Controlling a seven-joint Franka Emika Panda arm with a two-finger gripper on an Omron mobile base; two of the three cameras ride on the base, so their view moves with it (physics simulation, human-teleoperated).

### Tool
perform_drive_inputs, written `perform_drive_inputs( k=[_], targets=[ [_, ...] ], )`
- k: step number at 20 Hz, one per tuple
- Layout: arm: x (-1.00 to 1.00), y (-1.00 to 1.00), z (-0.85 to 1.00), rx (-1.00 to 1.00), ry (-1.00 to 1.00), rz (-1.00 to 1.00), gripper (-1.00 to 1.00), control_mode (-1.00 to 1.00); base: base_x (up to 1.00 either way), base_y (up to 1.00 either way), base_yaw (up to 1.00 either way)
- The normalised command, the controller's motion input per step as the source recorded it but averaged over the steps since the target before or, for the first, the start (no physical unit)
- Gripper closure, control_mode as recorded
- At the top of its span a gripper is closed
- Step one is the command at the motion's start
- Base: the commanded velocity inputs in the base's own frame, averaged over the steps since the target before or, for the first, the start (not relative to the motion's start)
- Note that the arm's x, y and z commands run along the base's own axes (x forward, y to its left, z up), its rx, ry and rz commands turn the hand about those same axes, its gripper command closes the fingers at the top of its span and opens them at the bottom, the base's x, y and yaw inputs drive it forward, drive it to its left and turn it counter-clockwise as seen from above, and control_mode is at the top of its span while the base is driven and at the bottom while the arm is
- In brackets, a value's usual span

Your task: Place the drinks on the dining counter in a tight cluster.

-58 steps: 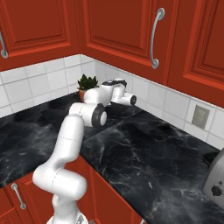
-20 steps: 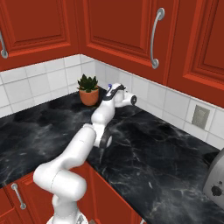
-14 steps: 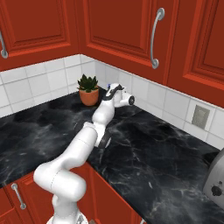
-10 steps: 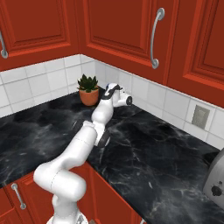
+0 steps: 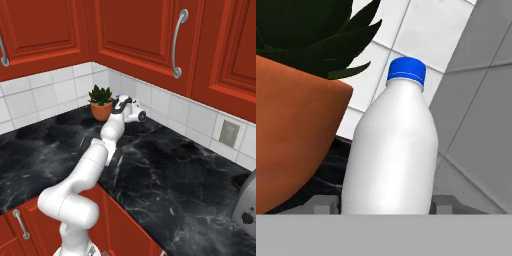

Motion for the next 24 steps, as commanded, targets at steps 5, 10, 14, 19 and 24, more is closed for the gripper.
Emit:
perform_drive_inputs(
  k=[5,10,14,19,24],
  targets=[
    [0.0,-0.25,0.15,0.0,-0.03,0.07,1.0,-1.0,0.0,0.0,0.0],
    [-0.15,-0.1,0.12,0.0,-0.03,0.03,1.0,-1.0,0.0,0.0,0.0],
    [-0.41,0.0,0.16,0.0,-0.02,-0.01,1.0,-1.0,0.0,0.0,0.0],
    [-0.52,0.03,0.13,0.01,0.0,-0.09,1.0,-1.0,0.0,0.0,0.0],
    [-0.6,0.29,0.0,0.0,0.0,-0.21,1.0,-1.0,0.0,0.0,0.0]
  ],
)
